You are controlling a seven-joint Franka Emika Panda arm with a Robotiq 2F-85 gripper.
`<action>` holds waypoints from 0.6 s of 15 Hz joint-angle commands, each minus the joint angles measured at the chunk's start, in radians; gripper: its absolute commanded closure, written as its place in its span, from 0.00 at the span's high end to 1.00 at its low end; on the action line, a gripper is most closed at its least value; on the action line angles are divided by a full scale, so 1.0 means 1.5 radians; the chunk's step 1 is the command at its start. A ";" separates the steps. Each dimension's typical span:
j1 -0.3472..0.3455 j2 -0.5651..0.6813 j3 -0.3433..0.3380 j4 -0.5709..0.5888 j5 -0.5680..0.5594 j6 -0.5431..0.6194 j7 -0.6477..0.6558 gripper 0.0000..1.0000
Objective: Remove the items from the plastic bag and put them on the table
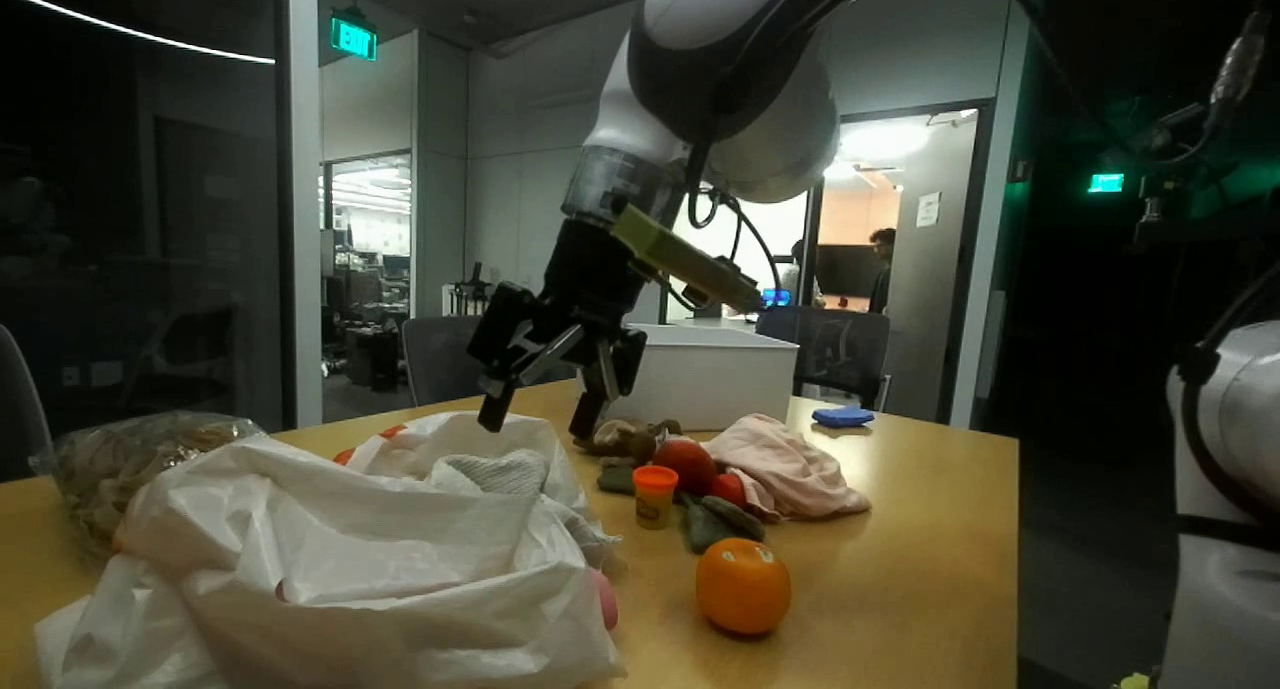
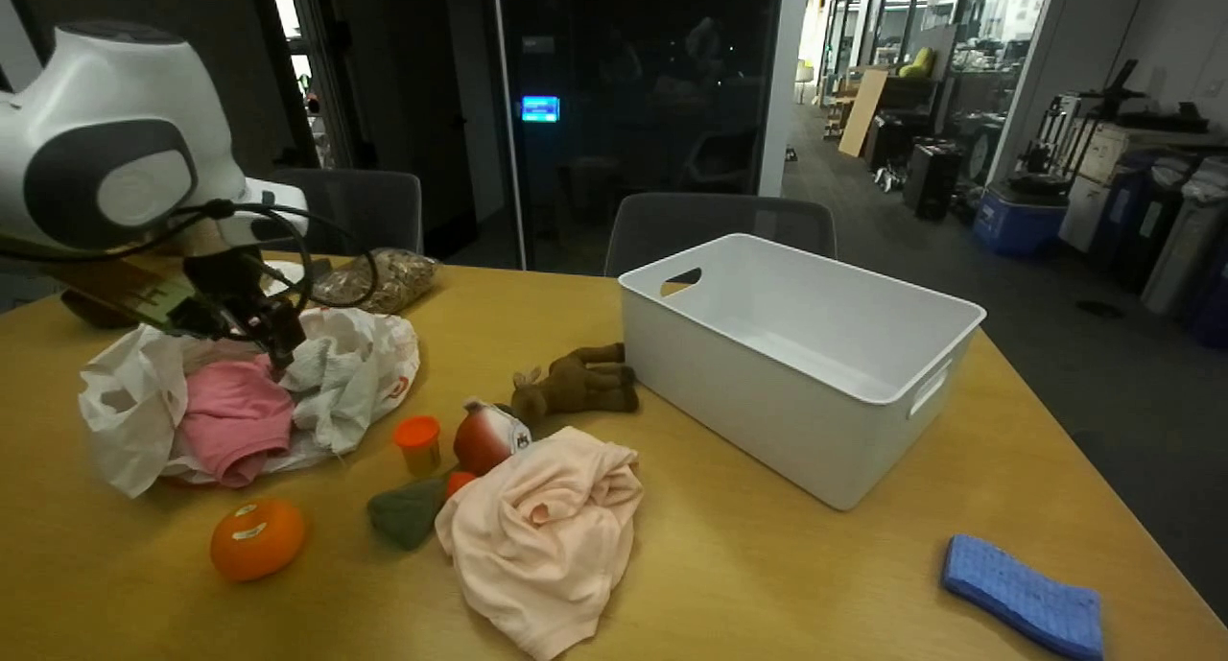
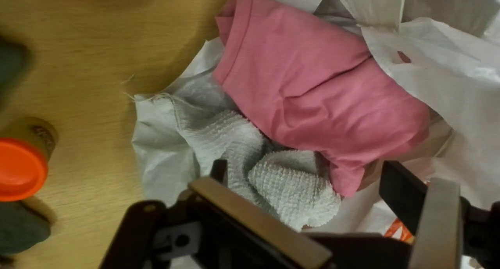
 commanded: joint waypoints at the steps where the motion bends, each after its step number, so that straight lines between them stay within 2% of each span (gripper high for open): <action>1: -0.030 0.098 0.013 0.069 -0.073 -0.012 -0.012 1.00; 4: -0.040 0.153 0.012 0.097 -0.132 -0.012 -0.004 1.00; 9: -0.034 0.217 0.015 0.136 -0.172 -0.002 -0.006 1.00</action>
